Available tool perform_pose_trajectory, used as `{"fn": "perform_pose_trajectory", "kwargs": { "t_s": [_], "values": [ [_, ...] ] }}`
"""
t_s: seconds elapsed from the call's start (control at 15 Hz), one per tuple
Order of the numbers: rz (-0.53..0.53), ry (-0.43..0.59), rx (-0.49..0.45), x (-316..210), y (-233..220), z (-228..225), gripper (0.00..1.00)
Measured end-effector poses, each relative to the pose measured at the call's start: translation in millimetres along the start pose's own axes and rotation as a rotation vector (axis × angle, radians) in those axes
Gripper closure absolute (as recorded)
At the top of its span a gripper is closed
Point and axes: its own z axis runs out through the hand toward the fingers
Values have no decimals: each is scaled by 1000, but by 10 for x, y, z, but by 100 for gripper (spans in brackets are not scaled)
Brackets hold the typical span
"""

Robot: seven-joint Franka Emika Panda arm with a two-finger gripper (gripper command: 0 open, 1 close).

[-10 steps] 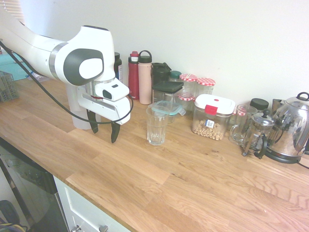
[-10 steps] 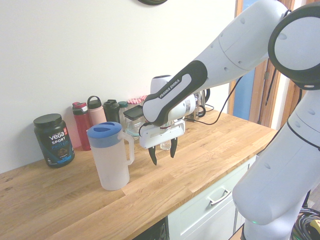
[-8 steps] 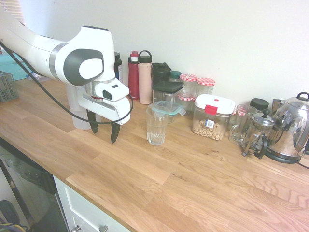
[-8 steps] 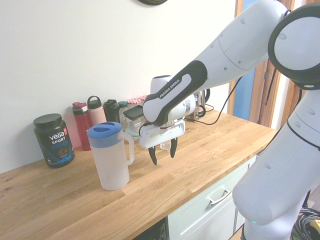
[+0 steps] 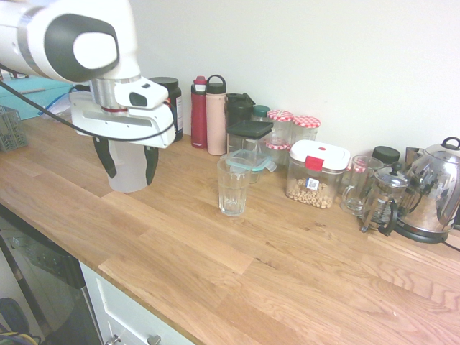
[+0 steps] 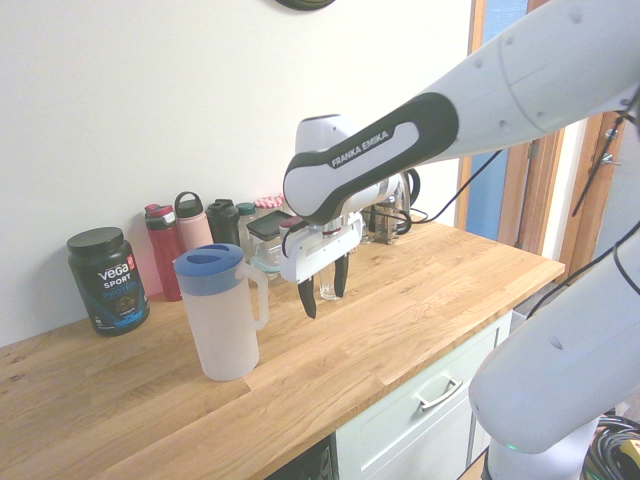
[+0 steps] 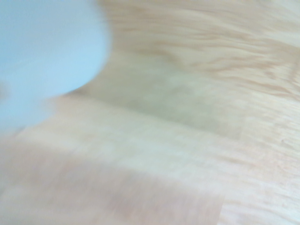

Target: Pour me some water

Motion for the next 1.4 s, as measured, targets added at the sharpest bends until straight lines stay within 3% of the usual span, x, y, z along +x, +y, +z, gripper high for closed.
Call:
{"fn": "perform_pose_trajectory", "kwargs": {
  "t_s": [0.27, 0.53, 1.0, 1.07, 1.4],
  "values": [
    [-198, 103, 77, -239, -339, -381, 0],
    [-218, 149, 171, -253, -699, -594, 0],
    [-205, 158, 170, 101, -1088, -343, 0],
    [-200, 158, 164, 124, -1106, -291, 100],
    [-179, 150, 160, 164, -1089, -237, 100]
  ]
}}
